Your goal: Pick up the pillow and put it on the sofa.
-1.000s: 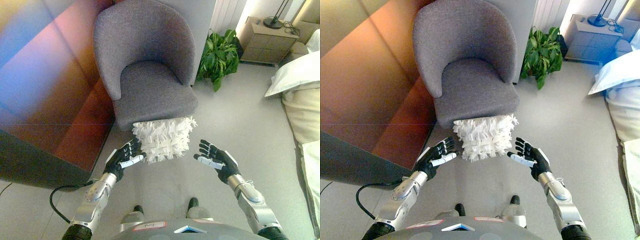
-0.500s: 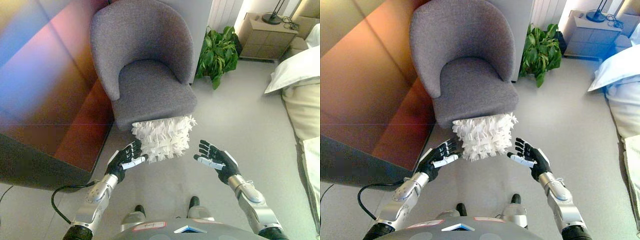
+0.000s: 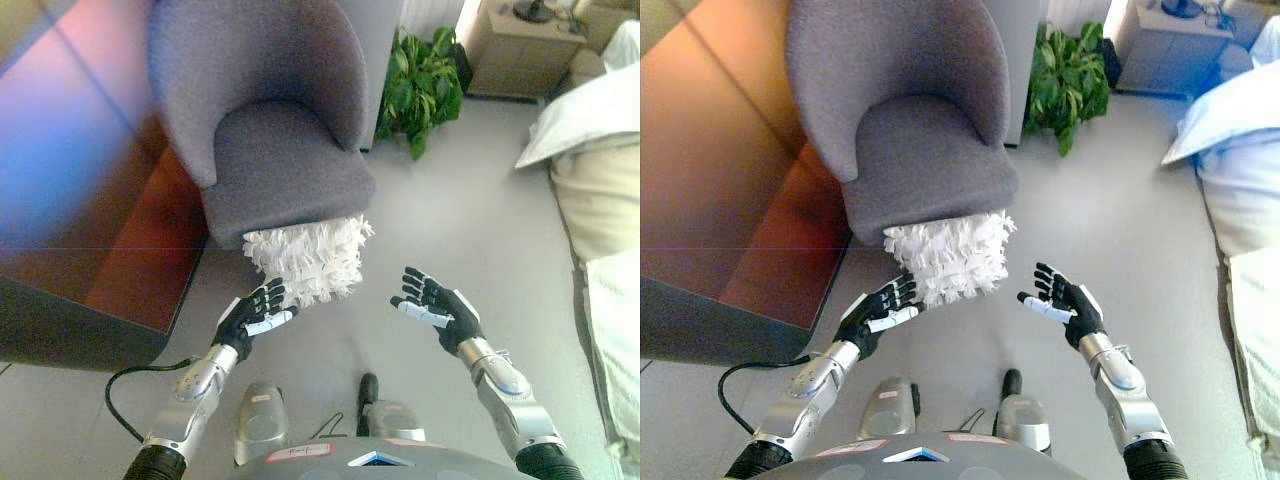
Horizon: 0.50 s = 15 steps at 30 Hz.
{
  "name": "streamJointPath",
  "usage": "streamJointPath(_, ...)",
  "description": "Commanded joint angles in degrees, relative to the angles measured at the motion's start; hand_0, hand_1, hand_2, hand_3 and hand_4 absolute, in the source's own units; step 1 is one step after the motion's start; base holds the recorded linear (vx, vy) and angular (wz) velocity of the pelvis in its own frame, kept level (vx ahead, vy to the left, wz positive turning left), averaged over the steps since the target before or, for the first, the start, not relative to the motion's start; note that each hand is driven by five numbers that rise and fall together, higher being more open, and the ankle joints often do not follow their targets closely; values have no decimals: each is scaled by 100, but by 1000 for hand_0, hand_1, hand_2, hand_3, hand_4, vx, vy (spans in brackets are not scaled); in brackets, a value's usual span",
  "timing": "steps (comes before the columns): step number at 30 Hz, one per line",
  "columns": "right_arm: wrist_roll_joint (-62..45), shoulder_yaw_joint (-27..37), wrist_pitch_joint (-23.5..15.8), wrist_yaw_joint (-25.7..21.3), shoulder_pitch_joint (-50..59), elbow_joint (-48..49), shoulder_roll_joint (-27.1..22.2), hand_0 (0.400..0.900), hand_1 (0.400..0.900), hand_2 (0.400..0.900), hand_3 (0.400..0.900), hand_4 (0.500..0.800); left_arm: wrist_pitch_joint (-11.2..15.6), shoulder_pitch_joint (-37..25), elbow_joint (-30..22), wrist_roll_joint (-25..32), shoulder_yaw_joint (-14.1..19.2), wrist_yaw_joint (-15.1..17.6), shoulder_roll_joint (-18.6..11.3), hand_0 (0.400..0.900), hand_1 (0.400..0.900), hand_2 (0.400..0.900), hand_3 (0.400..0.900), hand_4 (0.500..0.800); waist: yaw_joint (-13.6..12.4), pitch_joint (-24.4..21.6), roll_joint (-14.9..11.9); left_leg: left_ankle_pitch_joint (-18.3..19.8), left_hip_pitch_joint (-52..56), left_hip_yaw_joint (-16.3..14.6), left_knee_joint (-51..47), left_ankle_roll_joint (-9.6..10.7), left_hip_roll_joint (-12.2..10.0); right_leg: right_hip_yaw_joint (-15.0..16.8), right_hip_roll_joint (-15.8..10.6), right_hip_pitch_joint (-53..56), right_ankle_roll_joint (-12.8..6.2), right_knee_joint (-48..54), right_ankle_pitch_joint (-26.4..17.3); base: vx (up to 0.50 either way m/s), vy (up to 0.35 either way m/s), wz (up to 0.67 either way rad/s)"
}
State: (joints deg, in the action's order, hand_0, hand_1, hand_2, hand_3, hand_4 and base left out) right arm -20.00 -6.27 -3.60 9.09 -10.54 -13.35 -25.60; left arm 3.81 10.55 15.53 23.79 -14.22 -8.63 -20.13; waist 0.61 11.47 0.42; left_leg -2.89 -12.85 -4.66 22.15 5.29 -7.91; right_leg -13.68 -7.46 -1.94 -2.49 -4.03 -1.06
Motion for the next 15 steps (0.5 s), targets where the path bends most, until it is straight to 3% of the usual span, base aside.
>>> streamJointPath(1,-179,151,-631,-40,325,404,-68,900,900,900,900,800,510,-385,-523,234,152,51,-317,900,900,900,900,800,-252,-2,-113,-521,-846,-14,-798,-58,230,-31,377,1415,-26,793,671,353,164,-45)
streamJointPath(3,-75,32,-669,-62,459,323,-116,900,900,900,900,800,539,-438,-497,158,60,102,-312,900,900,900,900,800,-397,-39,-43,-921,-1018,76,-1824,103,394,29,429,1660,-121,891,804,407,167,-47)
streamJointPath(5,-21,-46,-640,-79,605,281,-110,900,900,900,900,800,528,-496,-484,105,76,186,-336,900,900,900,900,800,-505,-88,-70,-1207,-1060,23,-1982,192,371,114,405,1877,-210,903,962,381,173,-43)
streamJointPath(7,-16,-47,-604,-41,560,289,18,900,900,900,900,800,518,-531,-450,161,101,222,-344,900,900,900,900,800,-514,-243,-180,-954,-1214,-322,-1361,-78,379,96,219,2149,-291,830,1217,494,217,-5)
streamJointPath(8,0,-51,-565,-30,531,258,109,900,900,900,900,800,517,-573,-425,168,68,217,-368,900,900,900,900,800,-546,-325,-361,-736,-1313,-366,-971,-233,484,42,-24,2177,-325,514,1256,391,140,12)
streamJointPath(9,1,-49,-565,-30,531,258,112,900,900,900,900,800,518,-576,-424,169,67,217,-370,900,900,900,900,800,-552,-340,-358,-739,-1333,-369,-968,-239,478,49,-21,2155,-328,511,1250,585,234,-3)
streamJointPath(10,-93,-141,-553,-35,534,119,299,900,900,900,900,800,532,-642,-437,141,92,280,-505,900,900,900,900,800,-562,-437,-546,-446,-1036,-411,-950,-487,641,146,-359,1811,-403,-611,660,506,280,-2)
streamJointPath(12,-98,-183,-536,23,542,194,345,900,900,900,900,800,517,-566,-610,120,154,245,-683,900,900,900,900,800,-484,-394,-563,-213,-621,-352,-1167,-723,831,346,-480,1057,-520,-2112,-382,505,396,20)
streamJointPath(13,-66,-188,-541,40,540,264,357,900,900,900,900,800,503,-526,-655,119,192,217,-752,900,900,900,900,800,-413,-317,-472,-65,-337,-360,-1280,-865,889,278,-564,691,-563,-2890,-718,371,433,22)
streamJointPath(15,34,-225,-533,32,617,283,407,900,900,900,900,800,484,-486,-688,107,232,216,-843,900,900,900,900,800,-312,-203,-325,146,137,-381,-1452,-1032,941,-37,-747,266,-569,-3717,-708,418,365,9)
